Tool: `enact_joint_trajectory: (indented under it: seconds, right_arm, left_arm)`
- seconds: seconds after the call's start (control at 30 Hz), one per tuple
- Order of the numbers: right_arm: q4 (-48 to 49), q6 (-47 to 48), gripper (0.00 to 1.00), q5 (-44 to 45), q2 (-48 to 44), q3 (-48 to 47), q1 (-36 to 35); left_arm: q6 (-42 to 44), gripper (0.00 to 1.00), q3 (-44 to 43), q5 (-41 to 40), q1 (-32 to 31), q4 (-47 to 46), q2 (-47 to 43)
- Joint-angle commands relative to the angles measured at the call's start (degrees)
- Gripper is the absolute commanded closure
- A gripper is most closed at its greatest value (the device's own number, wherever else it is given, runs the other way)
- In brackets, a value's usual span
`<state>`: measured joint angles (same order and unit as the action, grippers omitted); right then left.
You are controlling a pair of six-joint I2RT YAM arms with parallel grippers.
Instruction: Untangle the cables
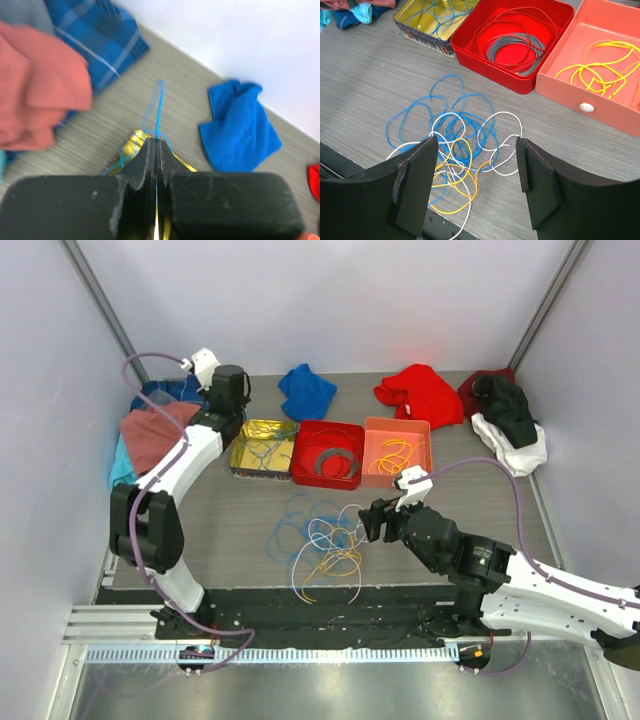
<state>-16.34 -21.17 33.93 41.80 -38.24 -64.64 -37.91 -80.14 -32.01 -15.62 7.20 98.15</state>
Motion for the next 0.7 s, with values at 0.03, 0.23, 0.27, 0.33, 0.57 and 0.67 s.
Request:
enact_joint_trajectory:
  seconds: [0.03, 0.23, 0.27, 0.33, 0.57, 0.67]
  right_arm:
    - [2.6, 0.1, 0.29, 0.4, 1.3, -0.2, 0.3]
    - [2.7, -0.3, 0.29, 0.3, 1.3, -0.1, 0.3]
    - [2.7, -0.5, 0.29, 0.3, 1.3, 0.0, 0.3]
    - [2.7, -0.5, 0.29, 0.3, 1.3, 0.1, 0.3]
    - [2.8, -0.7, 0.29, 0.4, 1.9, 0.0, 0.3]
    - [3.0, -0.7, 0.29, 0.3, 1.8, 0.2, 0.3]
  left_arm:
    - [10.9, 1.00, 0.4, -9.2, -0.3, -1.3, -5.2]
    - [15.1, 1.00, 5.0, -11.6, -2.9, -4.9, -3.7]
    - [15.4, 1.00, 5.3, -11.4, -3.9, -5.9, -3.1]
    - [15.0, 1.00, 6.0, -11.1, -4.9, -6.1, -2.7]
    - [11.8, 1.00, 7.9, -9.0, -8.8, -6.7, -1.3]
    - [9.4, 1.00, 9.0, -6.8, -9.0, -6.6, -0.9]
